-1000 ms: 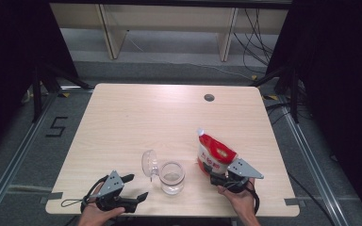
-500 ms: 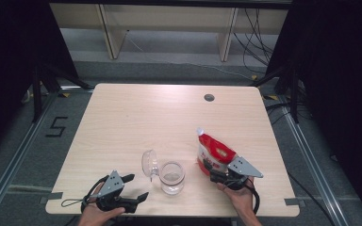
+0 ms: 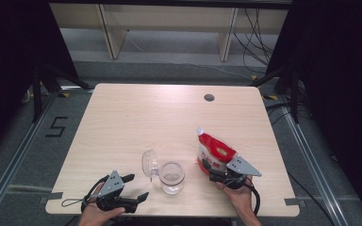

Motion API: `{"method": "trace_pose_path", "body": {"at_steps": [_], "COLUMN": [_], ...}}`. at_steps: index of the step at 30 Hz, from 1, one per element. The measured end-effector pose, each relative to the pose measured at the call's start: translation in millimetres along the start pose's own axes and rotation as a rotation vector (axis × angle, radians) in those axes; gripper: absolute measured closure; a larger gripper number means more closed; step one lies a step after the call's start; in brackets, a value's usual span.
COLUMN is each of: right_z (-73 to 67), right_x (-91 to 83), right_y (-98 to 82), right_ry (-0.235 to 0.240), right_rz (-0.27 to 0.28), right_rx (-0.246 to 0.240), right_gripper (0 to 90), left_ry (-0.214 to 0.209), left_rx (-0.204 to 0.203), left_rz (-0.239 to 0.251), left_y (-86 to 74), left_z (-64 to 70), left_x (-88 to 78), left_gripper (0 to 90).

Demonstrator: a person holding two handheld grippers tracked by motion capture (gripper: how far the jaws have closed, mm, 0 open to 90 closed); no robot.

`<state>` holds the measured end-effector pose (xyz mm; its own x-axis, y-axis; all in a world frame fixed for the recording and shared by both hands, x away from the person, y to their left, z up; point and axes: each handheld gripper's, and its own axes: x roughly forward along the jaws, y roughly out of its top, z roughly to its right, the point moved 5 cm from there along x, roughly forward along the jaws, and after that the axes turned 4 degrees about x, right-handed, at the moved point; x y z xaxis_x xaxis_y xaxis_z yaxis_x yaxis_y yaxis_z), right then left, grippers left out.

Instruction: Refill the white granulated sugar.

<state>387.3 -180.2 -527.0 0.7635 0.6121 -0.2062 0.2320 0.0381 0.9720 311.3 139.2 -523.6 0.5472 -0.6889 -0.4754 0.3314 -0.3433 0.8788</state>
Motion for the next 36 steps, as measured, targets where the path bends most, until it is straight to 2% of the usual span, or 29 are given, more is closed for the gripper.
{"method": "trace_pose_path", "body": {"at_steps": [1,2,3,4,5,7,9,11,12,15,16,17,18,19,20,21,22,23,24,25,26,27,28,29,30,31,32,34,36], "right_z": [3.2,0.4,1.4,-1.3,0.2,0.0,2.0,-0.9,1.3,1.7,1.4,3.1,0.1,2.4,1.5,2.0,1.7,1.6,1.0,1.6,0.2,-1.6,-1.9,-3.8,-3.5,-2.9,-3.4,-5.3,-4.3], "right_x": [0.6,0.9,0.7,0.5,1.1,0.3,1.4,1.4,2.1,1.7,1.1,1.6,1.0,1.8,2.4,1.0,1.8,3.1,3.7,3.3,3.2,2.9,1.1,0.6,0.2,1.7,-0.1,-1.8,-4.3], "right_y": [-1.3,-0.9,-1.1,-1.4,-0.8,-1.7,-1.4,-1.1,-1.3,-1.4,-1.1,-0.6,-0.7,0.2,0.2,0.0,0.5,1.7,1.7,1.6,2.0,2.6,2.5,2.7,3.5,5.1,5.4,6.3,8.3], "right_ry": [0.015,0.032,0.026,0.018,0.026,0.017,0.024,0.038,0.026,0.035,0.034,0.025,0.039,0.032,0.046,0.041,0.040,0.055,0.061,0.053,0.050,0.068,0.041,0.024,0.032,0.045,0.027,0.035,0.005], "right_rz": [-0.030,-0.027,-0.034,-0.025,-0.021,-0.030,-0.030,-0.027,-0.024,-0.036,-0.035,-0.029,-0.025,-0.015,-0.012,-0.028,-0.018,-0.001,-0.014,-0.020,-0.019,-0.015,-0.035,-0.036,-0.054,-0.031,-0.046,-0.068,-0.075], "right_rx": [-0.042,-0.014,-0.026,0.006,-0.015,-0.016,-0.058,-0.037,-0.061,-0.064,-0.058,-0.074,-0.028,-0.051,-0.035,-0.034,-0.036,-0.045,-0.064,-0.070,-0.057,-0.047,-0.044,-0.017,-0.040,-0.061,-0.062,-0.065,-0.088], "right_gripper": [32.8,33.4,34.2,34.7,35.4,37.2,38.6,39.8,40.0,39.3,38.7,38.1,38.2,38.2,38.5,39.7,41.6,41.8,42.2,42.6,43.2,43.5,43.7,43.8,44.0,44.1,44.3,44.6,45.0], "left_ry": [0.002,0.002,0.002,0.003,0.000,0.002,0.002,0.001,0.000,-0.003,-0.002,-0.005,-0.005,-0.006,-0.010,-0.009,-0.005,-0.005,-0.005,-0.001,-0.001,-0.007,-0.008,-0.008,-0.006,-0.008,-0.009,-0.007,-0.005], "left_rx": [-0.012,-0.012,-0.011,-0.008,-0.011,-0.003,-0.003,-0.003,-0.008,-0.015,-0.005,0.007,0.018,0.023,0.018,0.017,0.020,0.020,0.019,-0.001,-0.004,-0.003,-0.001,-0.008,-0.006,0.010,0.027,0.022,0.012], "left_rz": [0.000,0.000,0.000,0.000,0.001,0.000,0.000,-0.001,-0.001,0.001,-0.003,-0.004,-0.005,-0.005,-0.001,-0.001,-0.005,-0.004,-0.002,-0.001,-0.001,0.004,0.005,0.006,0.005,0.001,-0.001,0.001,0.003], "left_y": [-0.2,-0.2,-0.3,-0.2,-0.2,-0.1,-0.1,-0.2,-0.2,-0.5,-0.4,-0.2,0.0,0.1,0.1,0.0,0.1,0.1,0.3,0.0,0.0,0.1,0.3,0.3,0.2,0.2,0.3,0.4,0.6], "left_z": [0.5,0.5,0.4,0.1,0.4,0.1,0.1,0.2,0.4,0.8,0.5,0.0,-0.6,-0.8,-0.7,-0.6,-0.8,-0.8,-0.8,0.1,0.2,0.1,0.1,0.4,0.1,-1.1,-2.3,-2.4,-1.8], "left_x": [0.0,0.0,-0.1,-0.3,-0.2,-0.3,-0.3,-0.2,-0.1,0.7,0.2,-0.1,-0.2,-0.2,0.2,0.2,-0.2,-0.2,-0.3,-0.2,-0.3,0.0,-0.2,-0.4,-0.7,-1.2,-1.4,-1.7,-2.0], "left_gripper": [17.5,17.5,17.5,17.5,17.5,17.5,17.5,17.6,17.5,17.5,17.5,17.5,17.5,17.5,17.5,17.5,17.5,17.5,17.6,17.6,17.6,17.6,17.6,17.6,17.6,17.6,17.6,17.7,17.7]}}
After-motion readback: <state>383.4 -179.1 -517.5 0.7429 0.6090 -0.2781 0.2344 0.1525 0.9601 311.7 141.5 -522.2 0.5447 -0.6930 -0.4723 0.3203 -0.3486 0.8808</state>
